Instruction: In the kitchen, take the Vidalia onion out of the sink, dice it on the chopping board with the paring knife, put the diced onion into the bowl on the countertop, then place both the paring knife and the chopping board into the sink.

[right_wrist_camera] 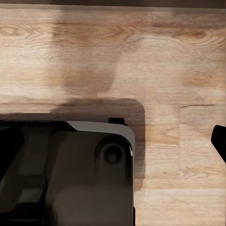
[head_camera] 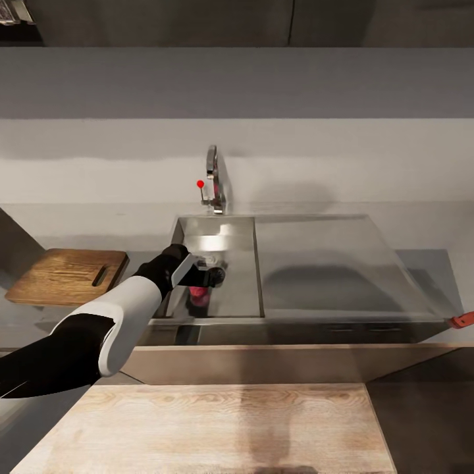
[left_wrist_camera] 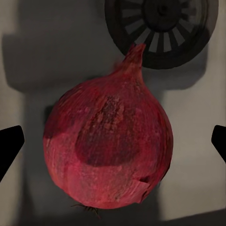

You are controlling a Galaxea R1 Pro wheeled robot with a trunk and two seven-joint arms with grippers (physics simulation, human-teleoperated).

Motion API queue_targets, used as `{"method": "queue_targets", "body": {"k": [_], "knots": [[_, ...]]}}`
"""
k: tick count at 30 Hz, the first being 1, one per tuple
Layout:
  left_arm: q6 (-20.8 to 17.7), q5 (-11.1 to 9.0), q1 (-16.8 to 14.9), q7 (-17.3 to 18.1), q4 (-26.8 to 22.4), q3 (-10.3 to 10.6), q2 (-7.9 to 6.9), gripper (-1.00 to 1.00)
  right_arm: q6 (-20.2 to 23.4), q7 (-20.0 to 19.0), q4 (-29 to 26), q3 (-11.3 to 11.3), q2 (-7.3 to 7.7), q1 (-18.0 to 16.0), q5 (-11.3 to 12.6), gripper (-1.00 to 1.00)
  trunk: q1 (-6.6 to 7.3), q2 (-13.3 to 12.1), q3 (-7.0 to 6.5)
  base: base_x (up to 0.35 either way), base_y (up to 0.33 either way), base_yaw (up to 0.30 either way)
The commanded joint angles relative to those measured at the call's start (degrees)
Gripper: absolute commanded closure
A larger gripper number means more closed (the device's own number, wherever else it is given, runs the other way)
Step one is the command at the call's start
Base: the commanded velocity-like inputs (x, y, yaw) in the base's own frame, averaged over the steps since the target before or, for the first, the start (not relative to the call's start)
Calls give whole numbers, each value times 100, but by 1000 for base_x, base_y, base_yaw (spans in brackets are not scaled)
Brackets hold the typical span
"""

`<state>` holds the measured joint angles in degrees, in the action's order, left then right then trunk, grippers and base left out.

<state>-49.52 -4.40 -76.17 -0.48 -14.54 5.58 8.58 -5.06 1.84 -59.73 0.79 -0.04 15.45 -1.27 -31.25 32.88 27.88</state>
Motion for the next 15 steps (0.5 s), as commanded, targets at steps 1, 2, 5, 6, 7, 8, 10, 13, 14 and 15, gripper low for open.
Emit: {"method": "queue_targets", "body": {"k": [1, 2, 5, 6, 7, 8, 10, 13, 14, 15], "knots": [[-23, -43, -3, -5, -6, 50, -4, -100, -9, 19, -5, 6, 1, 2, -15, -100, -2, 7, 6, 0, 0, 0], [-23, -43, -3, -5, -6, 51, -3, -100, -10, 19, -5, 7, -1, 2, -18, -100, -2, 7, 6, 0, 0, 0], [-23, -42, -3, -5, -5, 52, -2, -100, -12, 19, -4, 8, -3, 2, -22, -100, -2, 7, 6, 0, 0, 0], [-23, -42, -3, -5, -5, 52, -3, -100, -12, 18, -4, 9, -4, 2, -24, -100, -2, 7, 6, 0, 0, 0], [-23, -42, -3, -5, -5, 51, -3, -100, -12, 18, -4, 9, -4, 2, -25, -100, -2, 7, 6, 0, 0, 0], [-23, -40, -3, -5, -5, 50, -4, -100, -12, 18, -4, 9, -4, 2, -30, -100, -2, 7, 6, 0, 0, 0], [-23, -42, -3, -5, -5, 49, -5, -100, -12, 18, -4, 9, -8, 2, -30, -100, -2, 7, 6, 0, 0, 0], [-23, -43, -3, -5, -4, 49, -5, -100, -13, 24, -4, 9, -11, 2, -31, -100, -2, 7, 6, 0, 0, 0], [-23, -43, -3, -5, -2, 49, -5, -100, -11, 24, -4, 9, -12, 2, -29, -100, -2, 7, 6, 0, 0, 0], [-23, -43, -3, -5, 1, 48, -5, -100, -7, 26, -4, 9, -13, 2, -26, -100, -2, 7, 6, 0, 0, 0]]}}
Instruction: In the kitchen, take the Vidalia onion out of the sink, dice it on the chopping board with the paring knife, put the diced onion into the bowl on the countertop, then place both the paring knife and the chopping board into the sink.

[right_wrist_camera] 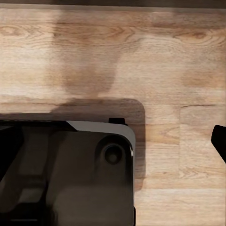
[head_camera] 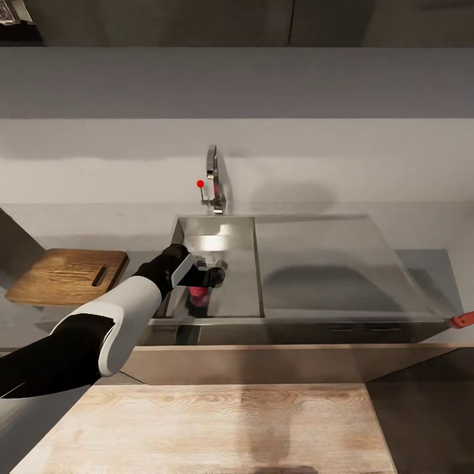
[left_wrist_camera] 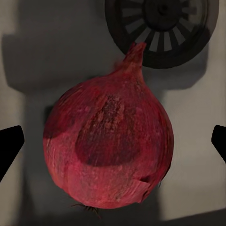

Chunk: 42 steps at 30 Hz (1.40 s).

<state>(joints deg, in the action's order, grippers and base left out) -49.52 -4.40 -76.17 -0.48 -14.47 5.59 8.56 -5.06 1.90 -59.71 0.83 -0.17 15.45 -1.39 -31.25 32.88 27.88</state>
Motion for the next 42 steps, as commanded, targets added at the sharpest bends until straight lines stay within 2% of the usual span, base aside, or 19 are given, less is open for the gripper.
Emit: {"method": "queue_targets", "body": {"k": [1, 13, 28, 29, 42], "knots": [[-23, -44, -3, -5, -5, 48, -4, -100, -7, 20, -5, 5, 0, 2, -14, -100, -2, 7, 6, 0, 0, 0], [-23, -37, -3, -5, 5, 49, -4, -100, 21, 21, -5, 5, -1, 2, 4, -100, -2, 7, 15, 0, 0, 0], [-23, -32, -1, -5, 6, 48, -4, -100, 25, 21, -5, 5, -8, 2, 7, -100, -2, 7, 143, 0, 0, 0], [-23, -31, -1, -5, 6, 48, -4, 100, 25, 21, -5, 5, -9, 2, 7, -100, -2, 7, 151, 0, 0, 0], [-23, -26, -3, -31, -7, 48, -4, 100, 22, 22, -5, 5, -9, 2, 7, -100, -2, 7, 160, 0, 0, 0]]}}
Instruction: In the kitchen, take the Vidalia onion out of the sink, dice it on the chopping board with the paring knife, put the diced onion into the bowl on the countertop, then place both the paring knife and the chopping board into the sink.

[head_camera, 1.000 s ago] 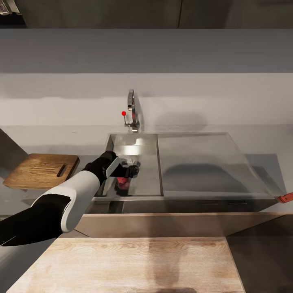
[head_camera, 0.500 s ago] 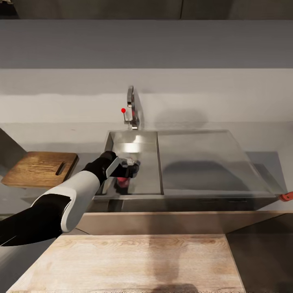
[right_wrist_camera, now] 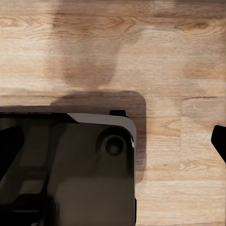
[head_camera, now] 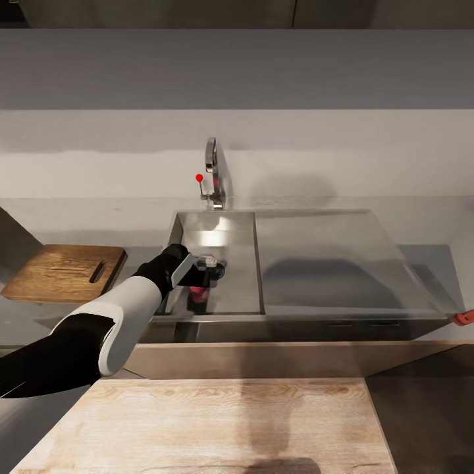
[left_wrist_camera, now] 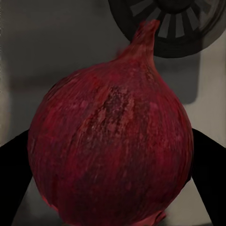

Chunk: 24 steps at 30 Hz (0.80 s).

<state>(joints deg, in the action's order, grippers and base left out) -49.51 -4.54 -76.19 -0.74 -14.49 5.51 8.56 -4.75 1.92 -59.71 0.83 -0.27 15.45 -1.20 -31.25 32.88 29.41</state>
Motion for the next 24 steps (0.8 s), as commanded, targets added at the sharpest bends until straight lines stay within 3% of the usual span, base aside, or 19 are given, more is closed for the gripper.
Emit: {"method": "queue_targets", "body": {"k": [1, 15, 22, 24], "knots": [[-24, -14, -1, -5, -6, 56, -4, 100, -8, 21, -5, 3, 0, 2, -12, -100, -2, 6, 6, 0, 0, 0], [-24, -21, -1, -5, -65, 57, -4, 100, -8, 28, -5, -2, 5, 2, -12, -100, -2, 6, -88, 0, 0, 0], [-138, -31, -1, -13, -826, 55, -11, 100, -17, 27, -5, 1, 7, 2, -12, -100, -2, 6, -151, 0, 0, 0], [-433, -34, 17, -14, -1230, 61, -12, 100, -23, 28, -5, -1, 8, 2, -12, -100, -2, 6, -169, 0, 0, 0]]}}
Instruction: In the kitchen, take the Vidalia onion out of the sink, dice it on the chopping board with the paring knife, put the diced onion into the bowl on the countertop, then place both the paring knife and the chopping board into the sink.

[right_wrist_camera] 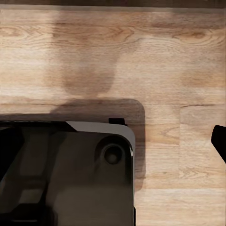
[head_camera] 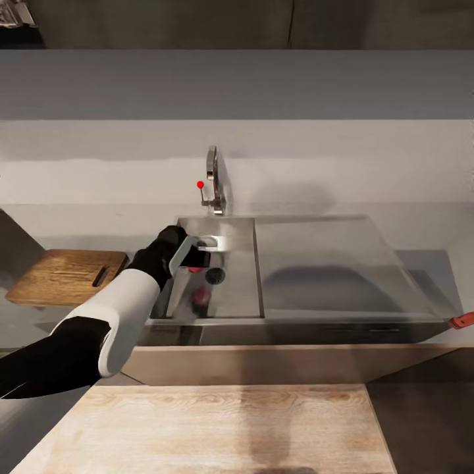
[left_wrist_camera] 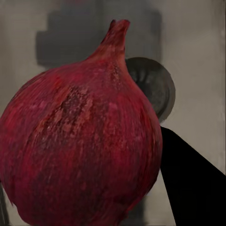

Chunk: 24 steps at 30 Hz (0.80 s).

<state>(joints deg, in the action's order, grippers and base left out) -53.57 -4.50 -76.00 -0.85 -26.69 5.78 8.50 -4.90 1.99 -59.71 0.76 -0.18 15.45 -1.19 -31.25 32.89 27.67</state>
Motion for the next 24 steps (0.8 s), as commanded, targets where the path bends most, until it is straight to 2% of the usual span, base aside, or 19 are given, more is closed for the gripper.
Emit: {"method": "queue_targets", "body": {"k": [1, 3, 6, 7, 11, 12, 16, 21, 24], "knots": [[-103, -37, 19, -3, -104, 34, -5, 100, -9, 21, -5, 5, -1, 2, -12, -100, -3, 6, -3, 0, 0, 0], [-264, -35, 143, 0, -437, 33, -6, 100, -10, 21, -5, 4, -1, 2, -12, -100, -3, 6, -21, 0, 0, 0], [-378, -34, 510, -2, -1261, 39, -6, 100, -10, 21, -5, 3, -2, 2, -12, -100, -3, 6, -48, 0, 0, 0], [-406, -30, 780, -2, -1835, 44, -6, 100, -11, 21, -5, 3, -2, 2, -12, -100, -3, 6, -57, 0, 0, 0], [-443, -25, 1626, 3, -3403, 59, -22, 100, -11, 21, -5, 4, -6, 2, -12, -100, -3, 6, -93, 0, 0, 0], [-447, -25, 1719, 4, -3570, 60, -26, 100, -11, 21, -5, 4, -6, 2, -12, -100, -3, 6, -102, 0, 0, 0], [-457, -24, 2388, 6, -4860, 115, -76, 100, -11, 21, 2, 4, -1, 2, -12, -100, -3, 6, -138, 0, 0, 0], [-459, -19, 2918, 9, -5865, 218, -159, 100, -14, 21, 13, 3, 0, 2, -13, -100, -3, 6, -183, -1, 0, 0], [-460, -17, 3082, 12, -6121, 234, -203, 100, -18, 21, 44, 3, -4, 2, -15, -100, -3, 6, -210, -70, 0, 0]]}}
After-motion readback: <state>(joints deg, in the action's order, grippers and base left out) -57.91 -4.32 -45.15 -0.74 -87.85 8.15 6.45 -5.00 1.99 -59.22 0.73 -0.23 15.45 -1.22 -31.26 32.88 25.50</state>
